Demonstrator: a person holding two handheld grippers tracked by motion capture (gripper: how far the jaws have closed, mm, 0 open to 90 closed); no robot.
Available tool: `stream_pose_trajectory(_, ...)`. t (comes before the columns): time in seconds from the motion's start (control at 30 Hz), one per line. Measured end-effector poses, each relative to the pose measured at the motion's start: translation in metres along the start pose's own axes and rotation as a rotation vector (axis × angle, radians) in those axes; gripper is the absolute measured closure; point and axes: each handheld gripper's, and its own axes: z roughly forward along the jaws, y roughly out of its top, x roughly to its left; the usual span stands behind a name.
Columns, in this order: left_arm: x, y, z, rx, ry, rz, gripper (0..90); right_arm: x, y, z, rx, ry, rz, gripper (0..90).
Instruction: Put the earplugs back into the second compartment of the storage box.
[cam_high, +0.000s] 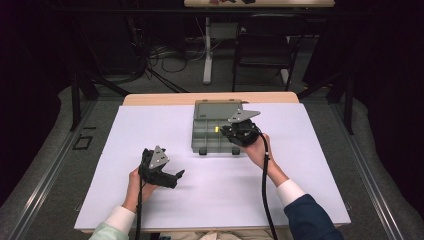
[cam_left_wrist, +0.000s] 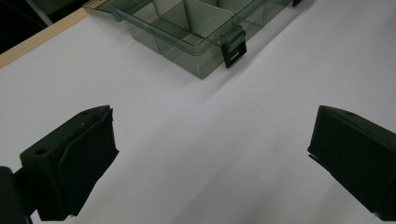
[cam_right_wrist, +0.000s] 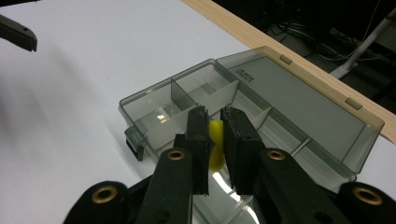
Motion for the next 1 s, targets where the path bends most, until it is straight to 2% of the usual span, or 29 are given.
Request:
stream_pose_trajectory(0.37, 0.000, 0.000, 0.000, 0.000, -0.001, 0.003, 0.1, -0.012, 0.018, 0.020, -0.011, -0.012, 0.013, 80.4)
stream_pose_trajectory(0.67, 0.000, 0.000, 0.000, -0.003, 0.000, 0.006, 0.1, -0.021, 0.028, 0.041, 0.018, -0.021, 0.022, 80.4)
stream_pose_trajectory(1.0, 0.000, 0.000, 0.000, -0.003, -0.001, 0.006, 0.1, -0.025, 0.028, 0.068, 0.070, -0.023, 0.041, 79.9)
